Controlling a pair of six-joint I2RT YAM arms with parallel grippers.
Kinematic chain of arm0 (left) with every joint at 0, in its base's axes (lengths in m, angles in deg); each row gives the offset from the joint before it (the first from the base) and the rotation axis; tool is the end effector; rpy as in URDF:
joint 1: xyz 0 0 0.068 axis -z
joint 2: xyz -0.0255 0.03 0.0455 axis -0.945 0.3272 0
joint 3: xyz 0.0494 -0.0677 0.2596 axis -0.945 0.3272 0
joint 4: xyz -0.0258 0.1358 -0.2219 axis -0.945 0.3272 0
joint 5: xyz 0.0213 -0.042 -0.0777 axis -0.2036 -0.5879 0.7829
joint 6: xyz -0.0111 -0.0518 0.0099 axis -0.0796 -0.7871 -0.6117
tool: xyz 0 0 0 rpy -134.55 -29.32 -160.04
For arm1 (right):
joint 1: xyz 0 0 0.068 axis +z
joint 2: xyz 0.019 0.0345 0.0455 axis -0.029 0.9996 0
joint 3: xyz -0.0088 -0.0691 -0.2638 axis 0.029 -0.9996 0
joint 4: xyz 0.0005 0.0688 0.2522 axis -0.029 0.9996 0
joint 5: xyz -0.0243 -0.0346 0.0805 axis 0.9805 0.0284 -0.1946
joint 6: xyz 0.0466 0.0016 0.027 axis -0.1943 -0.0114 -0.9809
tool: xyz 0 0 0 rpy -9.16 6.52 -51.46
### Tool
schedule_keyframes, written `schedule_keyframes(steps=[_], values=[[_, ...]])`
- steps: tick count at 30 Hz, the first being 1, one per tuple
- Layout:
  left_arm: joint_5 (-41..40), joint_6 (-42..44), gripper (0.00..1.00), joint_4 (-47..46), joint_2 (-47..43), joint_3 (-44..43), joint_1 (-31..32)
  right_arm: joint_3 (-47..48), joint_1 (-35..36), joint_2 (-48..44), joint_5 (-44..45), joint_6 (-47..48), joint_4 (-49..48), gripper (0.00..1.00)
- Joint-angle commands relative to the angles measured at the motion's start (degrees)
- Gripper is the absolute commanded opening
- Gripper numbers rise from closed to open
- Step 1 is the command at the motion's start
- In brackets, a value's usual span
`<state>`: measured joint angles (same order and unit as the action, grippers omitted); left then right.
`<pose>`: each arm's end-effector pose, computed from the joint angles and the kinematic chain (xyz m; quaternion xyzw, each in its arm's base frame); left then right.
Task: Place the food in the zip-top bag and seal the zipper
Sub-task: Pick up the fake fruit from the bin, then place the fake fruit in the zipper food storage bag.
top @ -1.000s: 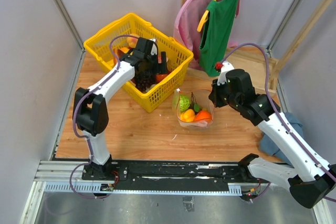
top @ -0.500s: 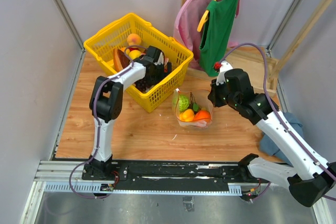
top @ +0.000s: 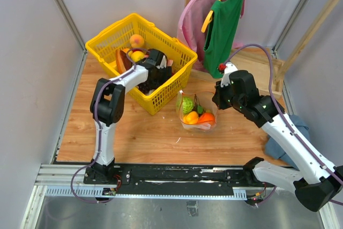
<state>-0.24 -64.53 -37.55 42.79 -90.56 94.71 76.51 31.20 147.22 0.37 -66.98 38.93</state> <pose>0.4245 -0.1942 0.1855 0.0492 0.9521 -0.1895 0.2349 0.1841 0.1189 0.3659 -0.1398 0.8584 0.1974 0.4523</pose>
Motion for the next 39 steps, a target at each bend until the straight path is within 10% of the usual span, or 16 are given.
schedule_keyframes(steps=[1,14,28,39], values=[[-1.1,0.5,0.5,0.3,-6.3,2.3,-0.3,-0.7,0.7,-1.0,0.1,-0.7,-1.2,0.0],[-7.5,0.4,0.18,-0.1,-15.0,4.9,-0.3,-0.6,0.8,-1.7,0.2,-0.9,-1.2,0.01],[-11.2,0.9,0.12,-5.4,-33.8,10.6,1.2,-0.3,0.7,-1.2,-0.3,-1.1,-1.5,0.01],[-10.4,3.7,0.12,-11.1,-49.0,19.5,13.8,0.1,0.8,-0.2,-1.9,-1.7,-1.9,0.0]])
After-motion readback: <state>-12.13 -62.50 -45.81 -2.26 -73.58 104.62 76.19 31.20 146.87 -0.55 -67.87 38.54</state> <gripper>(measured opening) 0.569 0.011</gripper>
